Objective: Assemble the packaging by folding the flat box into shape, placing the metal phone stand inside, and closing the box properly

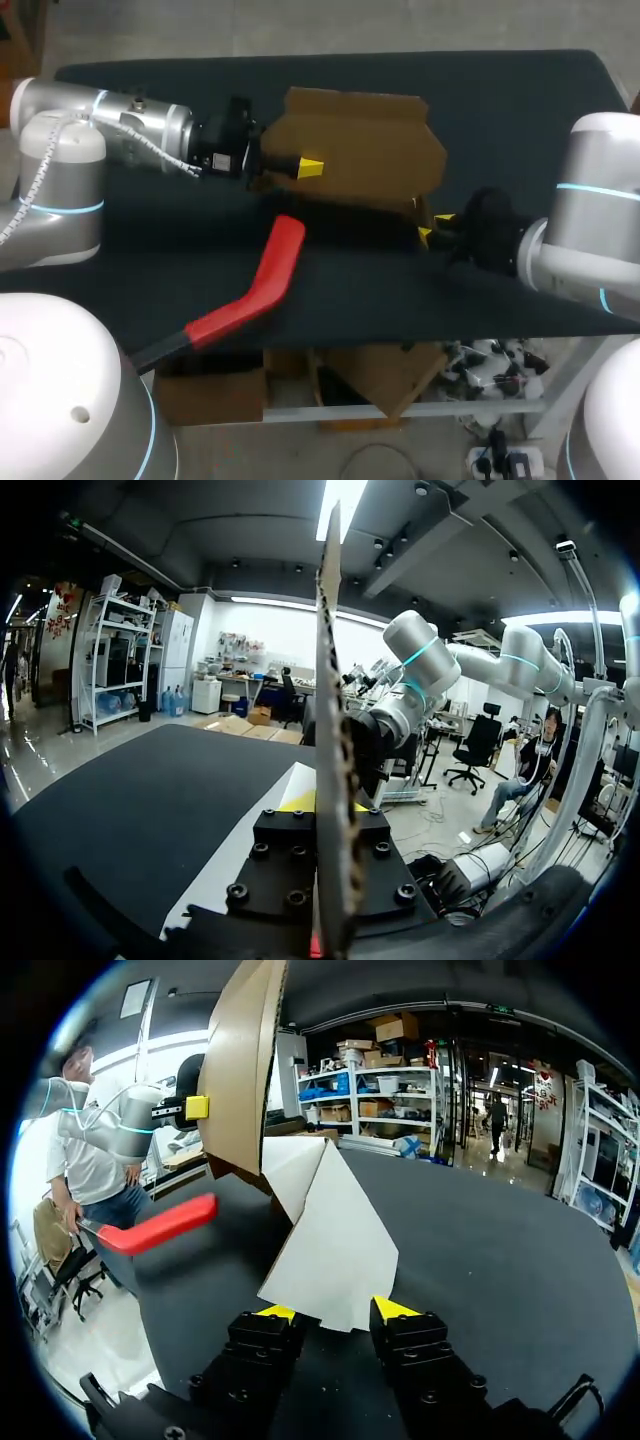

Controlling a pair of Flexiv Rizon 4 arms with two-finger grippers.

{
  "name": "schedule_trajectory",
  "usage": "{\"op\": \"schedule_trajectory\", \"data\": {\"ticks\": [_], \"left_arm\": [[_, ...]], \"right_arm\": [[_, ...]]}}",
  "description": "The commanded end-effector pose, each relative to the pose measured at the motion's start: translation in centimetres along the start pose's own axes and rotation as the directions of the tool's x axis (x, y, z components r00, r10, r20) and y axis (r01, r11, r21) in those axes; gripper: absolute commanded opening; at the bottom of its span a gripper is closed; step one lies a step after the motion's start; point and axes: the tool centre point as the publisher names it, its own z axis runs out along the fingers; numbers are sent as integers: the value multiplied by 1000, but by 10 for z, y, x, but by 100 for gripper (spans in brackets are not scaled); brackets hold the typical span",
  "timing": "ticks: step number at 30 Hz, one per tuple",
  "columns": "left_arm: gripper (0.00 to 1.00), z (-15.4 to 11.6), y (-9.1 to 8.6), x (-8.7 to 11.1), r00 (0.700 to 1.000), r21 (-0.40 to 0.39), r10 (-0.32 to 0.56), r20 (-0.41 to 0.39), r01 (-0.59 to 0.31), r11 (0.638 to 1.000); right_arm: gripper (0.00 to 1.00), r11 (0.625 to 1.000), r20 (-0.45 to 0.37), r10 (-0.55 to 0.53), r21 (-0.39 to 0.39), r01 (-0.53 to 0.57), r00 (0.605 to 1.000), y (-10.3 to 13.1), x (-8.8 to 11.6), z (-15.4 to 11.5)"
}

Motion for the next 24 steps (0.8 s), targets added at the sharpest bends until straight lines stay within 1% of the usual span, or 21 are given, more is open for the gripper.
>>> {"op": "schedule_trajectory", "data": {"ticks": [1, 6, 15, 21, 24], "left_arm": [[0, 1, 2, -1, 1000, 0, 0, 0, 0, 1000], [0, 1, 2, -1, 1000, 0, 0, 0, 0, 1000], [0, 1, 2, -1, 1000, 0, 0, 0, 0, 1000], [0, 1, 2, -1, 1000, 0, 0, 0, 0, 1000], [0, 1, 2, -1, 1000, 0, 0, 0, 0, 1000]], "right_arm": [[44, 999, 28, -1, -33, 2, 1000, -7, 3, -14], [44, 999, 38, 2, -39, 0, 999, -11, 0, -27], [45, 999, 43, -8, -46, 10, 999, -14, -2, -41], [45, 999, 29, -9, -50, 11, 1000, -15, -10, -49], [45, 998, 24, -13, -56, 14, 1000, -15, -17, -56]]}}
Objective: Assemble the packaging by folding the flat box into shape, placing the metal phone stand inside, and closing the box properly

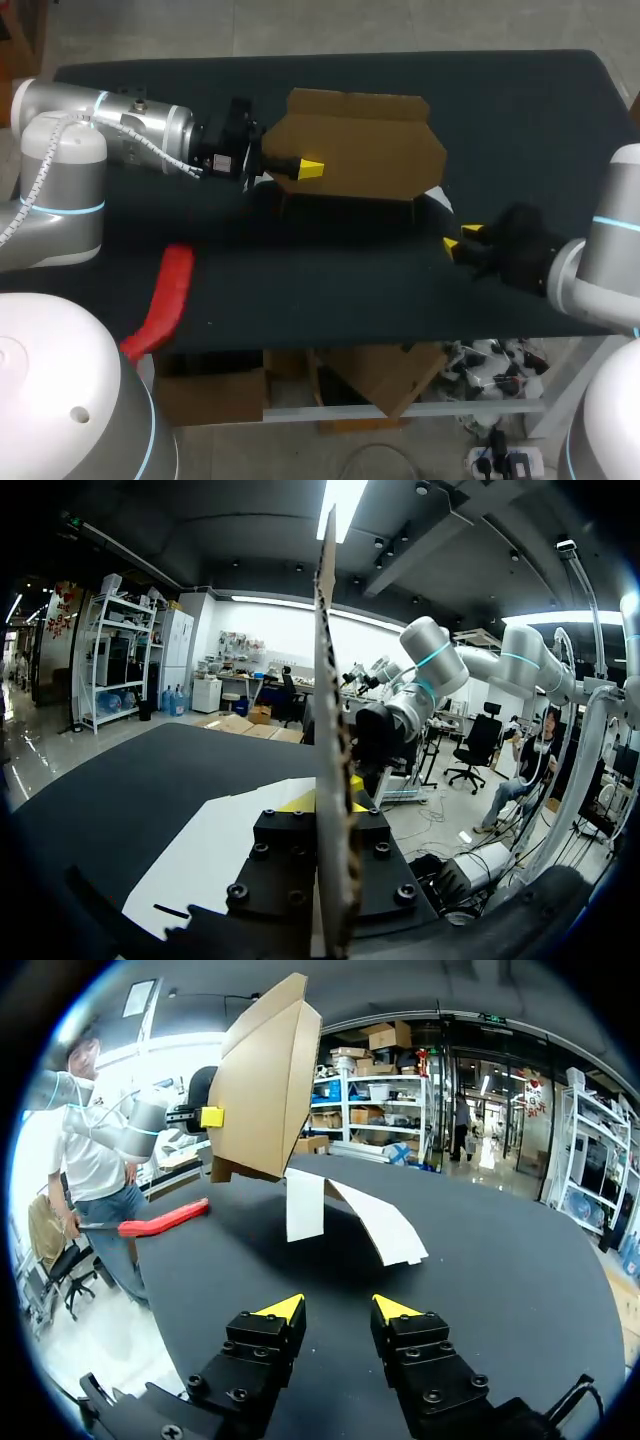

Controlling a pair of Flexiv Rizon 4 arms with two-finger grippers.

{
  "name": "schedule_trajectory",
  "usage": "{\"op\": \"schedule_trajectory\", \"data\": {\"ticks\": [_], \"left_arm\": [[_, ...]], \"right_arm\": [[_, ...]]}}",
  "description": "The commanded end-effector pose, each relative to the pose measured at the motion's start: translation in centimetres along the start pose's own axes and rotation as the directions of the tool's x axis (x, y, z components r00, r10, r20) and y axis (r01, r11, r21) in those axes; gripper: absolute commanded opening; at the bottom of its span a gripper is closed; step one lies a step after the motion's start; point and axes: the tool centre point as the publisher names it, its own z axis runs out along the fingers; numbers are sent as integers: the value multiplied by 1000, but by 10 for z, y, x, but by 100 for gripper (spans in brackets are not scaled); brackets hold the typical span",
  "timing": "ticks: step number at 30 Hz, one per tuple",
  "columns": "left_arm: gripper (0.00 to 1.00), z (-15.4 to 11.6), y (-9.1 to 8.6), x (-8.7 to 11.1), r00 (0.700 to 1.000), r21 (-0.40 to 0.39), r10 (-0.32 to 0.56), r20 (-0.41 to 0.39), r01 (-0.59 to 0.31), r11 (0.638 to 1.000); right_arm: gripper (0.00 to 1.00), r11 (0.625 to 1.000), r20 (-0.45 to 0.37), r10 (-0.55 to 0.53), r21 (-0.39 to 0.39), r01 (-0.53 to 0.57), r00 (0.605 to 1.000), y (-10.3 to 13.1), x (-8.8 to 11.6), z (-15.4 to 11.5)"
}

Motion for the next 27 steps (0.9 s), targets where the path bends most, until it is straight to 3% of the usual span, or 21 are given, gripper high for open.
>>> {"op": "schedule_trajectory", "data": {"ticks": [1, 21, 24, 27], "left_arm": [[0, 0, 0, 0, 1000, 2, 0, -1, 0, 1000], [0, 0, 0, 0, 1000, 2, 0, -1, 0, 1000], [0, 0, 0, 0, 1000, 2, 0, -1, 0, 1000], [0, 0, 0, 0, 1000, 2, 0, -1, 0, 1000]], "right_arm": [[45, 1000, -24, -3, -25, 2, 1000, -3, -12, -14], [48, 997, -97, -80, -29, 78, 992, 0, -41, -33], [70, 995, -109, -98, -33, 95, 989, 0, -43, -35], [75, 993, -120, -116, -42, 111, 986, -1, -46, -38]]}}
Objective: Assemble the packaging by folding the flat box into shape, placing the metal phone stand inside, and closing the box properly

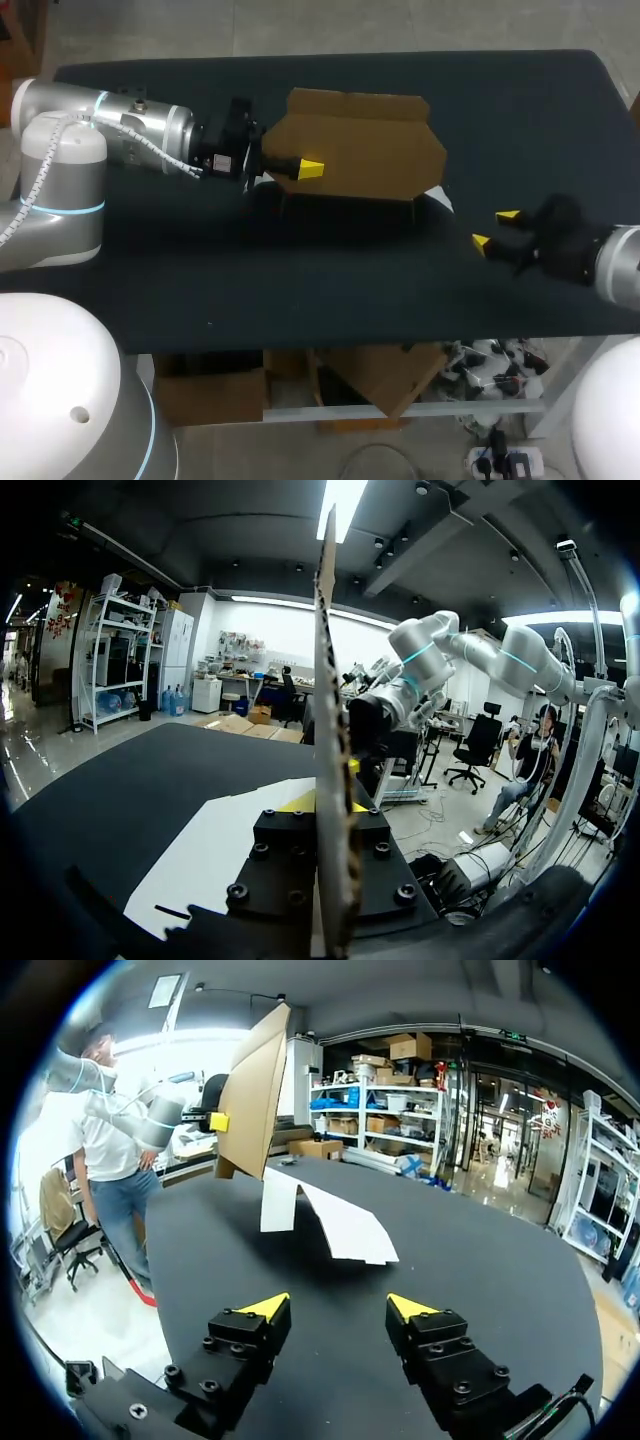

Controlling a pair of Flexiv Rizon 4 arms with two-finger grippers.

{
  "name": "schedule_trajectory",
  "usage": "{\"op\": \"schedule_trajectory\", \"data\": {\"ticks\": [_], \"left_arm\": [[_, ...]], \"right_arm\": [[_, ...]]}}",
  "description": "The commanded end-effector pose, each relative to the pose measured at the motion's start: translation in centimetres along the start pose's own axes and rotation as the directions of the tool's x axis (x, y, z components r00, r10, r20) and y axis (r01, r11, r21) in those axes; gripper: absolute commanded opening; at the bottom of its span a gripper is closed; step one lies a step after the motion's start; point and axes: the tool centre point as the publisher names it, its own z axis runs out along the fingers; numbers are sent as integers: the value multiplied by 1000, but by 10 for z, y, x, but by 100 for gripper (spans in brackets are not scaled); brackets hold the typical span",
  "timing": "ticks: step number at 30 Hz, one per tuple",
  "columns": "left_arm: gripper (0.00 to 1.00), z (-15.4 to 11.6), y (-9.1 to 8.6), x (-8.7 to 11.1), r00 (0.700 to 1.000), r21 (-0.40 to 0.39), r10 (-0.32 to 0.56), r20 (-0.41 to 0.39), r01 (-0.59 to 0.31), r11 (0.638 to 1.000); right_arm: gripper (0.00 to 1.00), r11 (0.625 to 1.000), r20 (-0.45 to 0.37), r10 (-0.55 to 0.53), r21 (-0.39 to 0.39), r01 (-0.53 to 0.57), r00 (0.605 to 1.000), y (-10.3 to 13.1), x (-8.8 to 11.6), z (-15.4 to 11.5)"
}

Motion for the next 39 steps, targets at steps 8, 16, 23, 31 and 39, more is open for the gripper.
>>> {"op": "schedule_trajectory", "data": {"ticks": [8, 16, 23, 31, 39], "left_arm": [[0, 0, 0, 0, 1000, 1, 0, -1, 0, 1000], [0, 0, 0, 0, 1000, 1, 0, -1, 0, 1000], [0, 0, 0, 0, 1000, 1, 0, -1, 0, 1000], [0, 0, 0, 0, 1000, 1, 0, -1, 0, 1000], [0, -3, -2, -1, 1000, 0, 4, -1, -4, 1000]], "right_arm": [[100, 998, -113, -55, 9, 56, 992, -3, -11, -16], [100, 999, -161, -43, 12, 46, 986, 3, -15, -17], [100, 999, -161, -43, 12, 46, 986, 3, -15, -17], [100, 999, -161, -43, 12, 46, 986, 3, -15, -17], [100, 998, -160, -59, 8, 62, 985, 5, -12, -18]]}}
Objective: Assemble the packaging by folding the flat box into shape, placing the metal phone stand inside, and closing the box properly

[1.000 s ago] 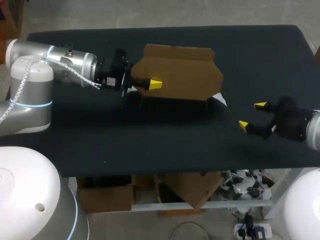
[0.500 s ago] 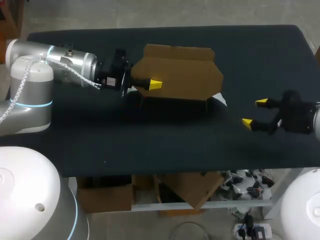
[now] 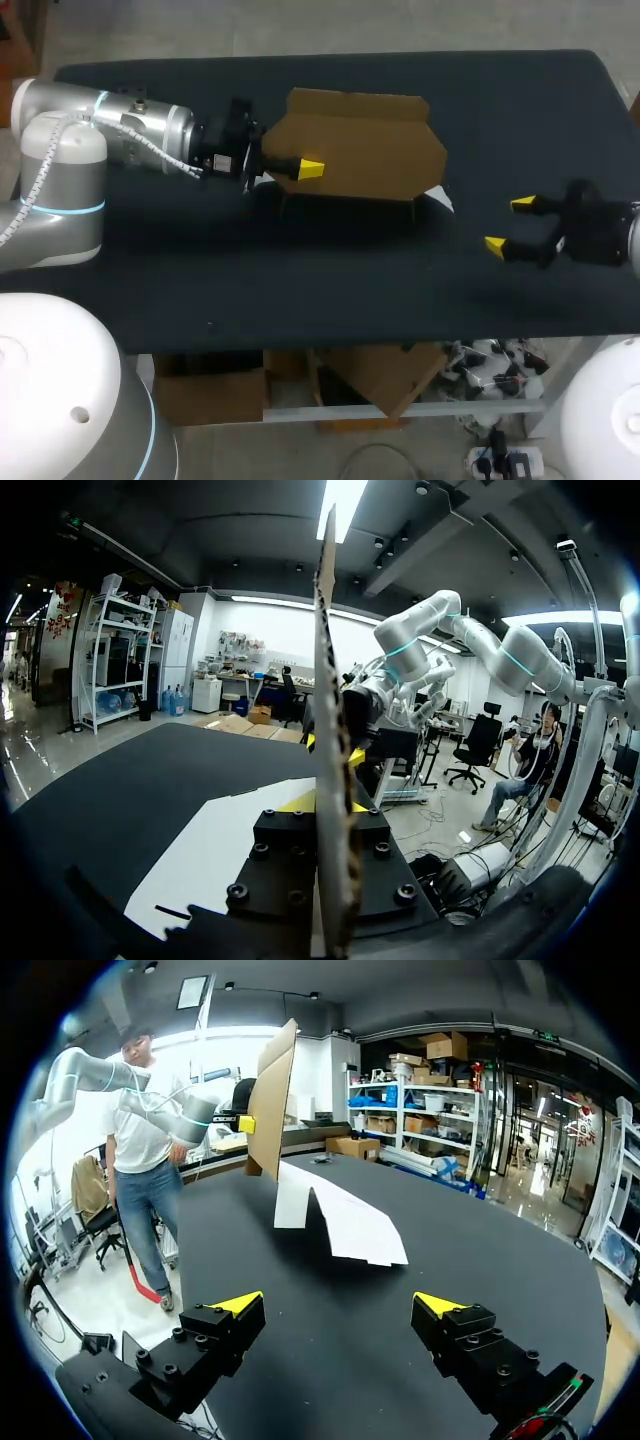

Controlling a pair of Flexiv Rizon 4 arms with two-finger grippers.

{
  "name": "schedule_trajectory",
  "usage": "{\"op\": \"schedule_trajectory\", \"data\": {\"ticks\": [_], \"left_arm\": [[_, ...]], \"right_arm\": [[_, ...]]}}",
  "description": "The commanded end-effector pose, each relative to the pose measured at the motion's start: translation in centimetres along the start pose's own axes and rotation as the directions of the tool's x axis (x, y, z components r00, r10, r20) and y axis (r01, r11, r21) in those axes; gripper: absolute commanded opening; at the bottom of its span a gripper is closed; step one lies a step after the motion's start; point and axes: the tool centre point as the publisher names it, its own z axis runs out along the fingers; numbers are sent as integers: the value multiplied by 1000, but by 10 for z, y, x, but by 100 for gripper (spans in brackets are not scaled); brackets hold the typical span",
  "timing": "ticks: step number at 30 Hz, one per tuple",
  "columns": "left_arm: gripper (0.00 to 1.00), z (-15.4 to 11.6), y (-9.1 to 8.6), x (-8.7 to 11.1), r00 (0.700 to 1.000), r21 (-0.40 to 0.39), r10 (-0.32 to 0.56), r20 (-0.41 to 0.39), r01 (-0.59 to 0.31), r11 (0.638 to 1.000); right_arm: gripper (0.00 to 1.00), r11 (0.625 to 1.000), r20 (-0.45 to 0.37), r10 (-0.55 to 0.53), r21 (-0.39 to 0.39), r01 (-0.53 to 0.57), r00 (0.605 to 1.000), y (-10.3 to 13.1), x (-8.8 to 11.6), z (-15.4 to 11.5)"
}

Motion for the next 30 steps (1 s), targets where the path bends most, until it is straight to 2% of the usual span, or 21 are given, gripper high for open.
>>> {"op": "schedule_trajectory", "data": {"ticks": [1, 13, 30], "left_arm": [[0, -3, -2, -1, 1000, -1, 4, 0, -4, 1000], [0, -9, -18, 9, 999, -20, 28, 18, -28, 999], [0, -11, -40, 16, 999, 5, 24, 48, -24, 1000]], "right_arm": [[100, 1000, 7, -6, -3, 6, 1000, 1, 3, -2], [100, 998, -3, -59, -5, 59, 998, -3, 9, -11], [100, 993, -21, -118, -23, 118, 993, -5, 8, -23]]}}
